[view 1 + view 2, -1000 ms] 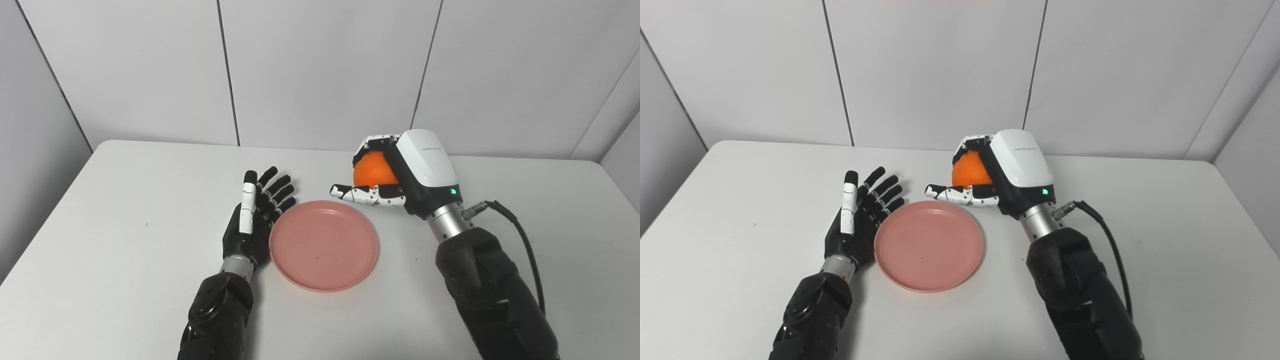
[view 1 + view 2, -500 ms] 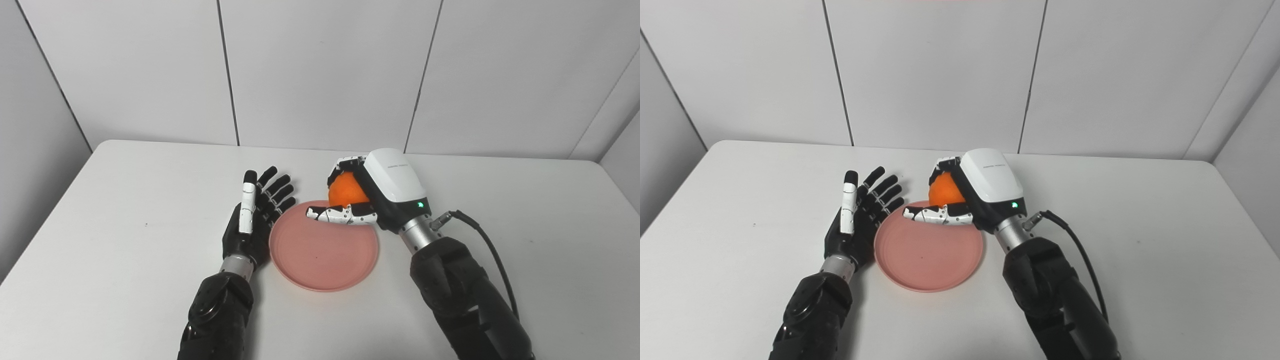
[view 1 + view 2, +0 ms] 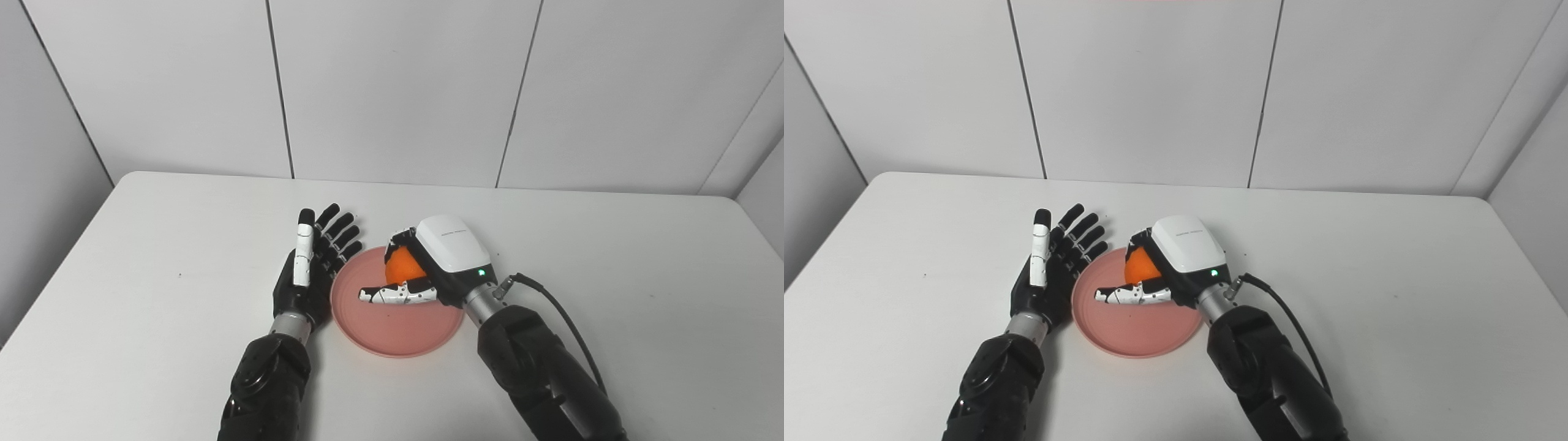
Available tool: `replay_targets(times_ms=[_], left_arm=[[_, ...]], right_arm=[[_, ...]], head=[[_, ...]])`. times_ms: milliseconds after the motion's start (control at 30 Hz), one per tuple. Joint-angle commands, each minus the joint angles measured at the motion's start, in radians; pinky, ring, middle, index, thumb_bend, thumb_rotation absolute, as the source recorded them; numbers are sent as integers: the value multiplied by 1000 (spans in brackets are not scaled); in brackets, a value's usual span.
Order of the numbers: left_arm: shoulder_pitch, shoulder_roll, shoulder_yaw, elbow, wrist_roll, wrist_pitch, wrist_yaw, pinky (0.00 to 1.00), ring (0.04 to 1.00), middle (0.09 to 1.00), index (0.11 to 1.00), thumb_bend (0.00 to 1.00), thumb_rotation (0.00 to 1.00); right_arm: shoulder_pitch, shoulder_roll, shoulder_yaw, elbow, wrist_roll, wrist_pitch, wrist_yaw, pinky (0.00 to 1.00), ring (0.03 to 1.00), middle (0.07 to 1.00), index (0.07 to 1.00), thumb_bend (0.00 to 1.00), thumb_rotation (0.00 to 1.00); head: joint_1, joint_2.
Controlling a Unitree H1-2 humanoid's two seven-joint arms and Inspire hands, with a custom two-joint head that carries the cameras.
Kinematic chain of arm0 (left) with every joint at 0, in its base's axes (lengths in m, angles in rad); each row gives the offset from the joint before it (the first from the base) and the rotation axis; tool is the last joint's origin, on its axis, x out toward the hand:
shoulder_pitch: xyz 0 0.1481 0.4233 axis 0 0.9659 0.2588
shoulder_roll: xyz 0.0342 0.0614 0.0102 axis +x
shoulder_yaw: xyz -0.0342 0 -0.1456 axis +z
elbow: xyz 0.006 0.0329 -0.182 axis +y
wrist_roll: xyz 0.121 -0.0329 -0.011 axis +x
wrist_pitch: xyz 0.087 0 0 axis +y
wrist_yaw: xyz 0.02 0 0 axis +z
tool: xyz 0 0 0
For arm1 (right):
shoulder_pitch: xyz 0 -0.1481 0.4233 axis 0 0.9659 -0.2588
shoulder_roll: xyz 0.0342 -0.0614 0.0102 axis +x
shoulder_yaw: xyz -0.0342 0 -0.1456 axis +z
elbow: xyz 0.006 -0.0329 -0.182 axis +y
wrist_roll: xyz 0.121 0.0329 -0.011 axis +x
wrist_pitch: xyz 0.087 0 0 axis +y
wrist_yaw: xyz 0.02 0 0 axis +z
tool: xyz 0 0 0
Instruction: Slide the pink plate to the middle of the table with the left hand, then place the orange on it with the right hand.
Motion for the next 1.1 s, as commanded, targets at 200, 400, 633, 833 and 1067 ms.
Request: replay_targets(times_ms=[200, 400, 633, 833, 1067], left_arm=[[31, -7, -4, 24, 8, 47, 14, 837, 848, 832, 829, 857, 784], [30, -9, -3, 32, 11, 43, 18, 840, 841, 832, 812, 864, 771], [27, -12, 4, 39, 6, 41, 17, 823, 839, 838, 798, 857, 764], [31, -9, 3, 29, -4, 51, 8, 841, 879, 861, 828, 831, 770], [28, -4, 2, 34, -4, 48, -6, 827, 858, 834, 842, 837, 770]], right_arm=[[-53, 14, 13, 34, 12, -40, -25, 167, 228, 297, 363, 472, 684], [-56, 13, 32, 39, 5, -44, -23, 176, 238, 312, 380, 463, 705], [-72, 11, 40, 40, 4, -47, -29, 176, 238, 311, 376, 504, 690], [-68, -4, 40, 28, 3, -73, -56, 279, 343, 409, 431, 798, 866], [-73, -12, 42, 35, -16, -119, -110, 413, 487, 583, 622, 935, 927]], head=[[2, 2], [2, 4], [3, 5], [3, 4], [1, 6]])
